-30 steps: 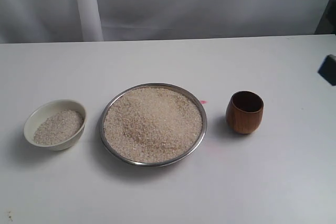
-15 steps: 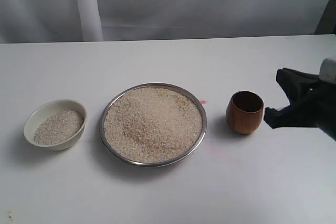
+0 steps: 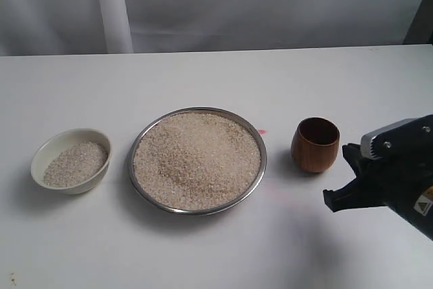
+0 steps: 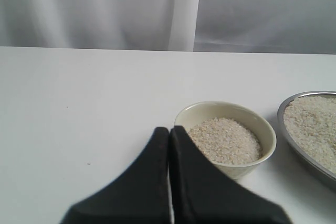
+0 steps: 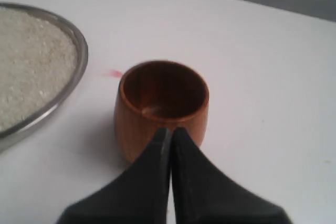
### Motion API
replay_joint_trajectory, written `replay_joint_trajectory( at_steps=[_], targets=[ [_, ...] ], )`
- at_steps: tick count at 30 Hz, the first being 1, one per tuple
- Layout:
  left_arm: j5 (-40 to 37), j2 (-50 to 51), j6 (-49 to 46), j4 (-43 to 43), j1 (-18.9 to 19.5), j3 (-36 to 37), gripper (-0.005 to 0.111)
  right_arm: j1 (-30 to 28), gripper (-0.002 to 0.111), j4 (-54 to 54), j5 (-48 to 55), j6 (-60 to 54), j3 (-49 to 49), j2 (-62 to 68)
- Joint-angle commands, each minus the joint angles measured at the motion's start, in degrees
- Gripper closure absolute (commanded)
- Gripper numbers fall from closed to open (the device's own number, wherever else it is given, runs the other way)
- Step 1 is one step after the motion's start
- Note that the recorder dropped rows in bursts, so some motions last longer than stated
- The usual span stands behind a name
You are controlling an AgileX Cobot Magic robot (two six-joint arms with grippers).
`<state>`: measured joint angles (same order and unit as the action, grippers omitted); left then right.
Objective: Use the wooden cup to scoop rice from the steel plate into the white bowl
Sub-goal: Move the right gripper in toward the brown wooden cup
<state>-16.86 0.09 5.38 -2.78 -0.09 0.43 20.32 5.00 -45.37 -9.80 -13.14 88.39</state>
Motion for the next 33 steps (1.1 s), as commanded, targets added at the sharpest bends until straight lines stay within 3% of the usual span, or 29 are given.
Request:
replay_joint_trajectory(
  at_steps=[1,6,8,11,13,14,15,23,33],
  targets=[
    [0.57,-0.09,0.14,0.26,-0.17,-0.43,0.107,-0.24,0.108,-1.39,-3.78,-0.03,0.33,5.87],
    [0.57,-0.09,0.14,0.26,-0.17,-0.43,0.107,-0.24,0.108,-1.39,-4.56,-0.03,0.33,7.4],
    [0.57,-0.09,0.14,0.26,-0.17,-0.43,0.107,-0.24,0.101,-1.39,-4.55,-0.03,0.33,7.4],
    [0.57,-0.09,0.14,0.26,-0.17,-0.43,0.107,-0.24,0.059,-1.39,-4.55,-0.03,0.33,7.4],
    [0.57,-0.09,0.14,0.26,-0.17,-0.43,0.107,-0.24,0.02,-1.39,-4.55,1.76,0.33,7.4],
    [0.57,-0.09,0.14,0.26,-0.17,-0.43,0.107,-0.24,0.006,-1.39,-4.89,4.05,0.33,7.4],
    [0.57,-0.09,0.14,0.26,-0.17,-0.43,0.107,-0.24,0.003,-1.59,-4.89,4.64,0.33,7.4],
    [0.57,-0.09,0.14,0.26,-0.17,-0.43,0.107,-0.24,0.003,-1.59,-7.17,14.14,0.33,7.4],
    [0.57,-0.09,0.14,0.26,-0.17,-0.43,0.107,-0.24,0.003,-3.77,-9.3,14.73,-1.17,8.27]
  ],
)
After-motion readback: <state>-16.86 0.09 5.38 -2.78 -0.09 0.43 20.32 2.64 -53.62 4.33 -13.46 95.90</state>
